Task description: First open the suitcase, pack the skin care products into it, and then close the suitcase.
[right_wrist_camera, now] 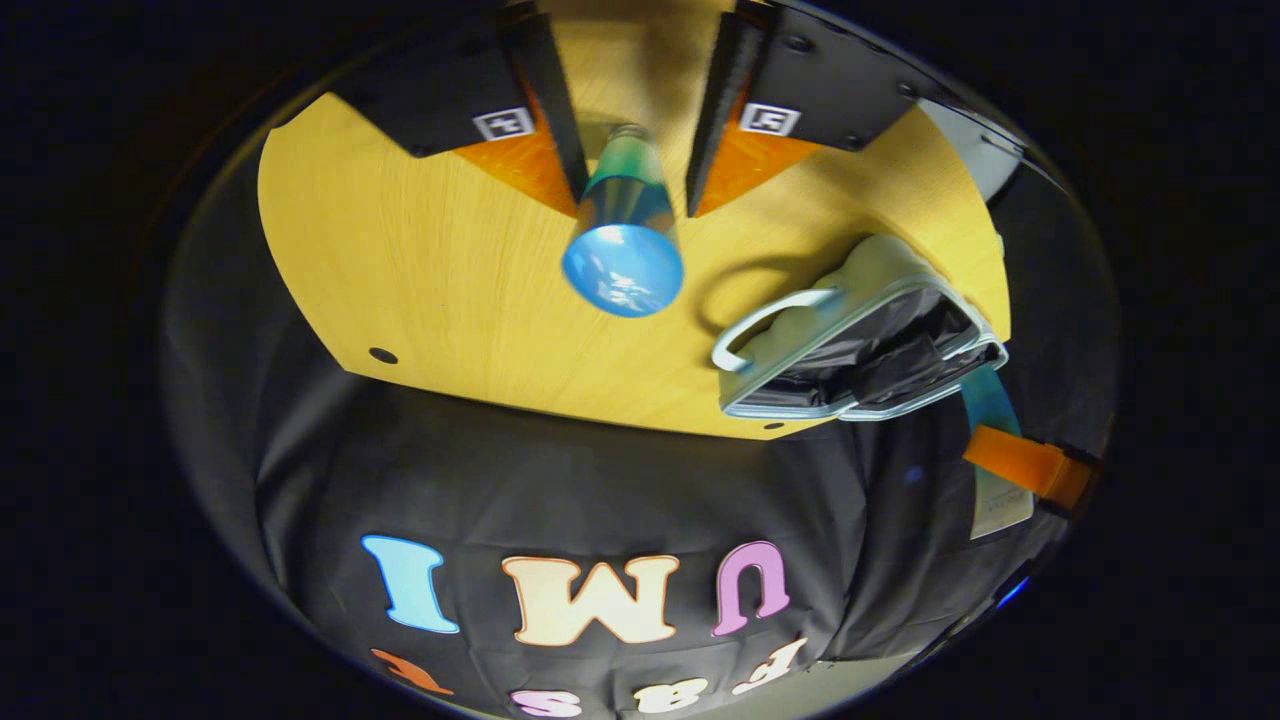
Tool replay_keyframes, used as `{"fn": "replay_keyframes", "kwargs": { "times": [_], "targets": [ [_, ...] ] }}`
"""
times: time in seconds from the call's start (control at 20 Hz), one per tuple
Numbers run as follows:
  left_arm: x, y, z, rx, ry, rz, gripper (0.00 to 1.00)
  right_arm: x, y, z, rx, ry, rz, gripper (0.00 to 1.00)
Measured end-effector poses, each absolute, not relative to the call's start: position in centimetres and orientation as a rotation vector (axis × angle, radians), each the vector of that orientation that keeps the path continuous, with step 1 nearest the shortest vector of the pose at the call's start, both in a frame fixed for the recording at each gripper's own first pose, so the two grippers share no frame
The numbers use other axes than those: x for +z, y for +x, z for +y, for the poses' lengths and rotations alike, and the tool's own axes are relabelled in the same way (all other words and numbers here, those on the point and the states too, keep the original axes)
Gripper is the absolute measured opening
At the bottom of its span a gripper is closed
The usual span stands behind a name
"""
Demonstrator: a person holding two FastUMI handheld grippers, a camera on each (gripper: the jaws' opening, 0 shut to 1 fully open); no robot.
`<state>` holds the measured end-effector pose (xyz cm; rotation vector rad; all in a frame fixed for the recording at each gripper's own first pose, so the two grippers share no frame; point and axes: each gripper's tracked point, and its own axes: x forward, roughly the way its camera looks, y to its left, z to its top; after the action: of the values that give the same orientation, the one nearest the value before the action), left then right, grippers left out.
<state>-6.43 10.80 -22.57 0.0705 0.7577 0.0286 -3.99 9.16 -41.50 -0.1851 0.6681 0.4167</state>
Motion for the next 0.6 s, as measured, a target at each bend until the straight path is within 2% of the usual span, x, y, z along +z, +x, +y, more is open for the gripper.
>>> {"fn": "replay_keyframes", "kwargs": {
  "times": [0.05,0.1,0.15,0.6],
  "targets": [
    [-22.9,-6.4,11.7,0.034,0.069,0.770,0.15,-41.5,-4.4,9.2,0.413,-0.175,0.691,0.45],
    [-23.4,-6.4,12.6,0.037,0.067,0.782,0.17,-41.2,-4.6,9.5,0.406,-0.151,0.709,0.45],
    [-23.7,-6.2,13.3,0.035,0.063,0.790,0.14,-40.8,-4.5,10.1,0.405,-0.133,0.722,0.43],
    [-31.6,-3.4,18.1,0.012,0.051,1.019,0.14,-33.0,-5.1,18.1,0.469,0.014,0.784,0.43]
  ]
}}
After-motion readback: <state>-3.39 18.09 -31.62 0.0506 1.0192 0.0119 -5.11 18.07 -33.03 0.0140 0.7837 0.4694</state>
